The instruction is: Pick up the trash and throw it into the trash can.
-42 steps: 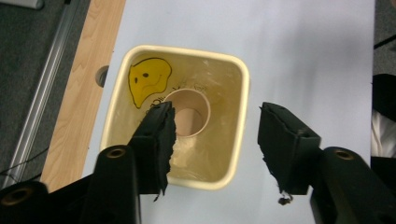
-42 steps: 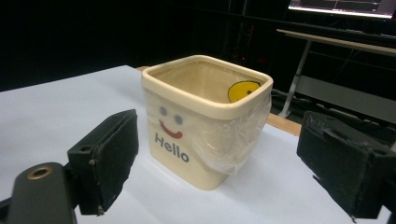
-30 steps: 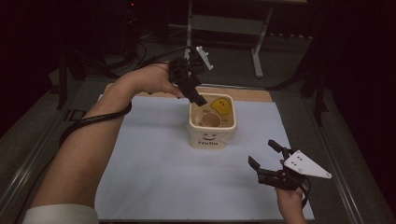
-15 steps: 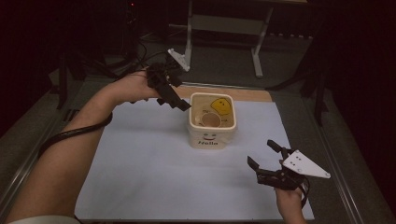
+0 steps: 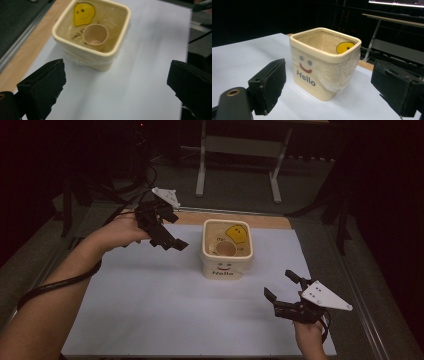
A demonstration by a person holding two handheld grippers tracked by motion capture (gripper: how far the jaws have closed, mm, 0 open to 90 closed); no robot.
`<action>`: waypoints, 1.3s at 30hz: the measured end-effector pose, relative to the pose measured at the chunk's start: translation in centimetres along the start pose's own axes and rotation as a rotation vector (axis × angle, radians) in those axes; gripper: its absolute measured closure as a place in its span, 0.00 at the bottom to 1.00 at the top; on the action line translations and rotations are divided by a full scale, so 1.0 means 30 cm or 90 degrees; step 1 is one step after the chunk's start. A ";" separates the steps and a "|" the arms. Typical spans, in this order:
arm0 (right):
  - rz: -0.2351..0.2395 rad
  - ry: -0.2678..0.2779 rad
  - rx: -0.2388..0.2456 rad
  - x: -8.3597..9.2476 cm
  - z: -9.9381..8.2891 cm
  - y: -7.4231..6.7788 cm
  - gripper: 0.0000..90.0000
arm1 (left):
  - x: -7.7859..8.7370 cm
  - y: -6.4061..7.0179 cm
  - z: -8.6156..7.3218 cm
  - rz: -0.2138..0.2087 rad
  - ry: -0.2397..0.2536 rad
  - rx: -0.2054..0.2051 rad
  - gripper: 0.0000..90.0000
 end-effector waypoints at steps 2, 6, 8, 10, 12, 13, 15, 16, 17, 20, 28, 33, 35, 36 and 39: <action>0.000 -0.001 0.000 -0.001 0.000 -0.001 0.14 | 0.009 0.007 -0.026 0.001 0.007 0.006 0.03; 0.000 -0.001 0.001 -0.002 0.001 -0.001 0.14 | 0.025 0.011 -0.080 0.002 0.016 0.020 0.03; 0.000 -0.003 -0.001 -0.004 -0.001 -0.001 0.14 | 0.031 0.015 -0.107 0.004 0.020 0.027 0.03; 0.000 -0.003 0.002 -0.004 0.000 -0.001 0.14 | 0.035 0.021 -0.132 0.006 0.020 0.033 0.03; 0.000 -0.002 0.002 -0.005 0.000 -0.002 0.14 | 0.037 0.028 -0.157 0.004 0.019 0.031 0.03; 0.000 -0.004 0.002 -0.005 0.000 -0.002 0.14 | 0.037 0.031 -0.168 0.009 0.019 0.031 0.03; 0.001 -0.004 -0.002 -0.007 -0.001 -0.003 0.14 | 0.037 0.036 -0.189 0.007 0.021 0.039 0.03; 0.001 -0.004 0.000 -0.007 -0.002 -0.002 0.14 | 0.037 0.038 -0.200 0.016 0.022 0.040 0.03; 0.001 -0.005 0.000 -0.008 -0.002 -0.003 0.14 | 0.037 0.041 -0.210 0.014 0.023 0.043 0.03; 0.000 -0.004 -0.001 -0.007 0.000 -0.003 0.14 | 0.037 0.056 -0.240 0.018 0.030 0.050 0.03; 0.000 -0.001 0.004 -0.004 0.001 -0.001 0.14 | 0.037 0.099 -0.321 0.012 0.054 0.054 0.03; 0.002 -0.003 0.001 -0.007 0.000 -0.005 0.14 | 0.030 0.128 -0.369 0.015 0.065 0.062 0.03; 0.001 -0.003 0.001 -0.007 0.000 -0.005 0.14 | 0.028 0.134 -0.378 0.010 0.067 0.066 0.03; 0.002 -0.004 -0.001 -0.008 -0.001 -0.005 0.14 | 0.024 0.147 -0.396 0.014 0.070 0.066 0.03; 0.002 -0.004 -0.001 -0.009 -0.001 -0.005 0.14 | 0.019 0.164 -0.421 0.010 0.071 0.070 0.03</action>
Point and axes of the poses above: each handheld gripper's, and its own axes: x roughly backward along the jaws, z roughly out of its top, y roughly to its right, the point moved 2 cm from there along -x, roughly forward along the jaws, and after that the axes turned 12 degrees about z, right-handed, at the moved point
